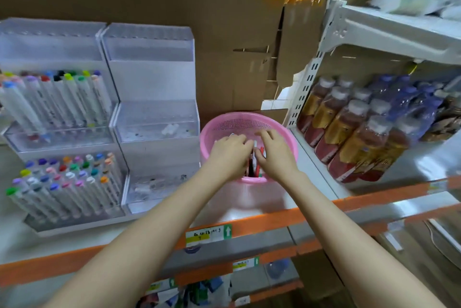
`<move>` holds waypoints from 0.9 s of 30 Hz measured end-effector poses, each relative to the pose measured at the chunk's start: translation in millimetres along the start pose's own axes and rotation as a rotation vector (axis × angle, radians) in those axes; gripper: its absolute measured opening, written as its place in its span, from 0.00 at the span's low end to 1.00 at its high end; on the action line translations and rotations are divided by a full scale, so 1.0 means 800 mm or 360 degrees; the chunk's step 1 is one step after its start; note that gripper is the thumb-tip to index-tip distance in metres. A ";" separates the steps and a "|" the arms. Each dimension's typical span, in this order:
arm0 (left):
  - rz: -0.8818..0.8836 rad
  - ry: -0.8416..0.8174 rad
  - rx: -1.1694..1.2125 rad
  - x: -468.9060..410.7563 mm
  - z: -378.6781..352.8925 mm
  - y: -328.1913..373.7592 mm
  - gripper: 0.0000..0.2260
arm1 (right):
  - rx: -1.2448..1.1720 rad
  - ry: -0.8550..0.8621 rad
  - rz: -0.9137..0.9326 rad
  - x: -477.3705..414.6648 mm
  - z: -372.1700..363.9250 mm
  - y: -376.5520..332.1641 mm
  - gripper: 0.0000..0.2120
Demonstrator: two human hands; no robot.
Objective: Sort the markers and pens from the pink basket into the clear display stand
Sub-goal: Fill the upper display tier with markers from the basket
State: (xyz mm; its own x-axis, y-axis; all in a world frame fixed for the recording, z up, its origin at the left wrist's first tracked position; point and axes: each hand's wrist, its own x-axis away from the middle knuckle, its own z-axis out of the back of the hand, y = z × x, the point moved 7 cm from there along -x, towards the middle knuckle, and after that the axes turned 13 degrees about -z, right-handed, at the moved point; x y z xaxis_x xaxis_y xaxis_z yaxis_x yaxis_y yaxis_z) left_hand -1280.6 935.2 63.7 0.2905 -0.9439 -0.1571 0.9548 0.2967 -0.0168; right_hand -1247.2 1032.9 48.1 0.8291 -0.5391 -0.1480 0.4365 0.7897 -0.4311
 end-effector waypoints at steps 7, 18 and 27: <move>0.0459 -0.0345 0.0166 -0.023 -0.062 -0.048 0.19 | 0.0373 -0.0376 -0.0304 -0.040 -0.045 0.027 0.16; 0.0482 -0.0062 0.0412 -0.034 -0.070 -0.066 0.13 | 0.0258 -0.0459 -0.0274 -0.065 -0.064 0.033 0.09; 0.0447 0.0038 0.0569 -0.030 -0.064 -0.065 0.14 | -0.0167 -0.0394 -0.0202 -0.056 -0.049 0.018 0.30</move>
State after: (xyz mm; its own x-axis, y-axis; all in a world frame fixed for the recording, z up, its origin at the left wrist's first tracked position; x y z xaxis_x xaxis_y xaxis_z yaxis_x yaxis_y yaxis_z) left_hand -1340.8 950.0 17.6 0.5437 -0.8292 -0.1295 0.8021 0.4680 0.3711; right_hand -1291.6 1056.7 14.1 0.8359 -0.5335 0.1290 0.5142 0.6789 -0.5241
